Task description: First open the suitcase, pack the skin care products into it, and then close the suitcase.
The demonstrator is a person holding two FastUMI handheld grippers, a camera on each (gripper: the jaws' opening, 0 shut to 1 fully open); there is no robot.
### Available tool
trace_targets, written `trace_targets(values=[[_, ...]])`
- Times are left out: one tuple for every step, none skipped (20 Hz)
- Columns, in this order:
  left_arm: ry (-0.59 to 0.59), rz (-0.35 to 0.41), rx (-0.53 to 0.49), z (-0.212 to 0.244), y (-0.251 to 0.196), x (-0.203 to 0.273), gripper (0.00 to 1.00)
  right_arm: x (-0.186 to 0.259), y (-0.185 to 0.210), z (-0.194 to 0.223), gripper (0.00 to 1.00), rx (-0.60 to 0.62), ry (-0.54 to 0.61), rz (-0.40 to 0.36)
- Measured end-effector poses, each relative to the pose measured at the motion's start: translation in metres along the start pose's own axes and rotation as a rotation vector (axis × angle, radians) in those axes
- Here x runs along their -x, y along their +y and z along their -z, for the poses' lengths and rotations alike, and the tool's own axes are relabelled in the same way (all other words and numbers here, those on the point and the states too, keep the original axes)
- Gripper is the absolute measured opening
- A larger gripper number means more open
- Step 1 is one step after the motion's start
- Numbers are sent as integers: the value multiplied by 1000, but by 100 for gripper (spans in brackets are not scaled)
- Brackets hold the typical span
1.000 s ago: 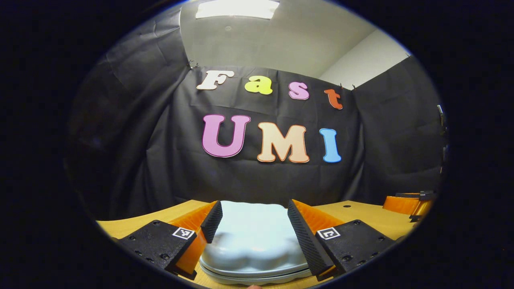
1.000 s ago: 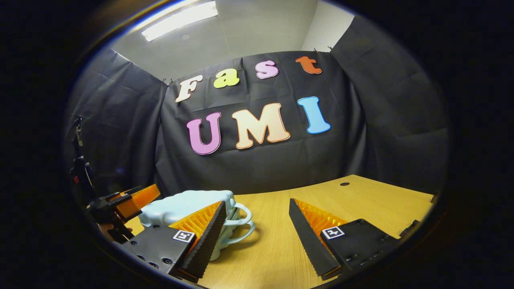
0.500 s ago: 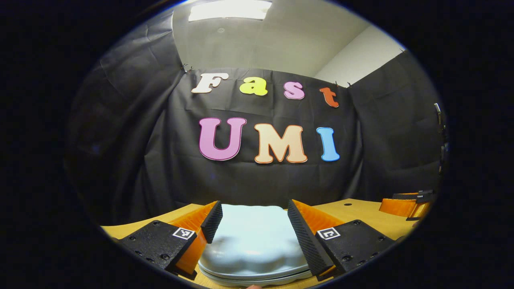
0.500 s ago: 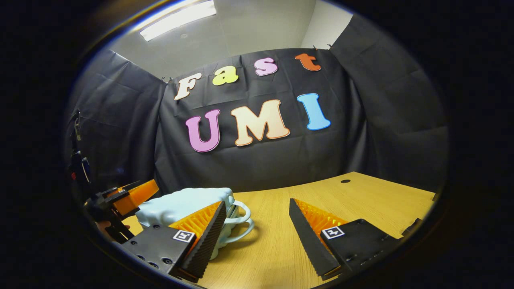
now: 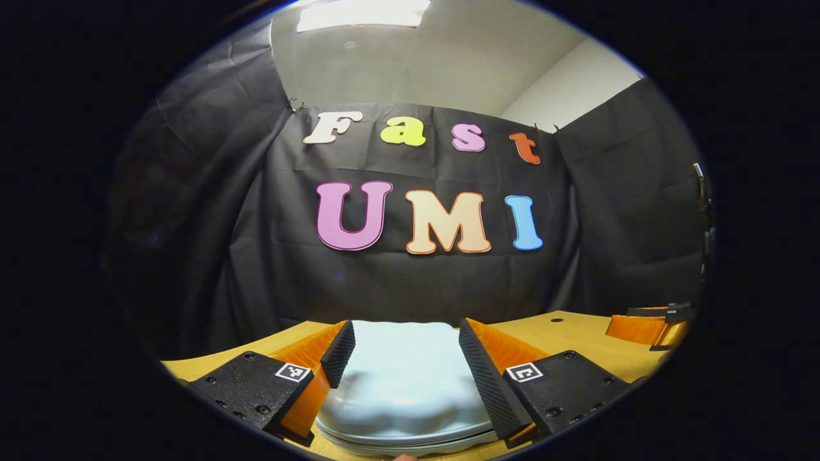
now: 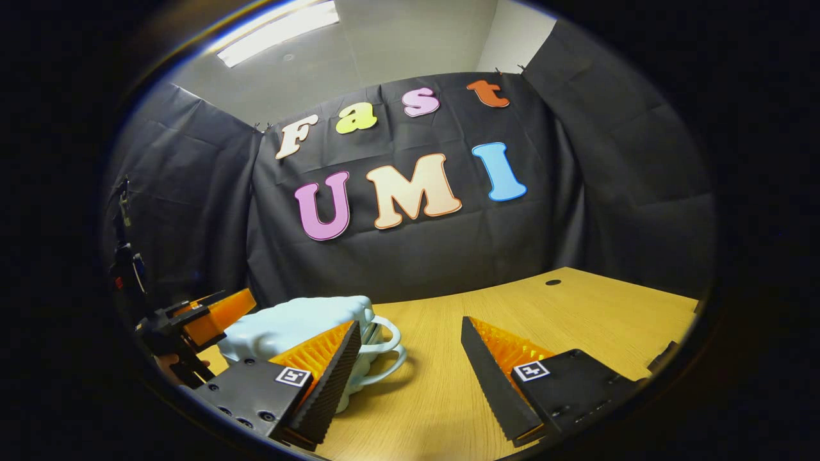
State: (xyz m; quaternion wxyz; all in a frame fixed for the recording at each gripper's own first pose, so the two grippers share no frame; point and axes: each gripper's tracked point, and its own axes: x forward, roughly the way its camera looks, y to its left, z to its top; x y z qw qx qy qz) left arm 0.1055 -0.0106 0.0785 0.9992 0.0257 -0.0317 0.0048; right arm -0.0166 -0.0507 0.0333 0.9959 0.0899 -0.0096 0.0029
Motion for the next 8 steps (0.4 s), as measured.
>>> trace_targets(values=[[3, 0, -1, 1, 0, 0, 95, 0, -1, 0, 98, 1, -2, 1], [3, -1, -3, 2, 1, 0, 95, 0, -1, -1, 98, 0, -3, 2], [5, -3, -4, 2, 1, 1, 95, 1, -1, -1, 99, -2, -4, 1], [7, -5, -5, 3, 2, 0, 95, 1, 0, -1, 98, -4, -4, 0], [8, -6, -5, 3, 2, 0, 95, 0, 0, -2, 99, -6, -5, -1], [10, -6, -5, 4, 3, 0, 95, 0, 0, -1, 99, -7, -4, -3], [12, -7, -3, 4, 3, 1, 95, 1, 1, 0, 98, -7, 0, -3], [13, -6, -1, 4, 2, 0, 95, 1, 1, 1, 99, -5, 0, -5]])
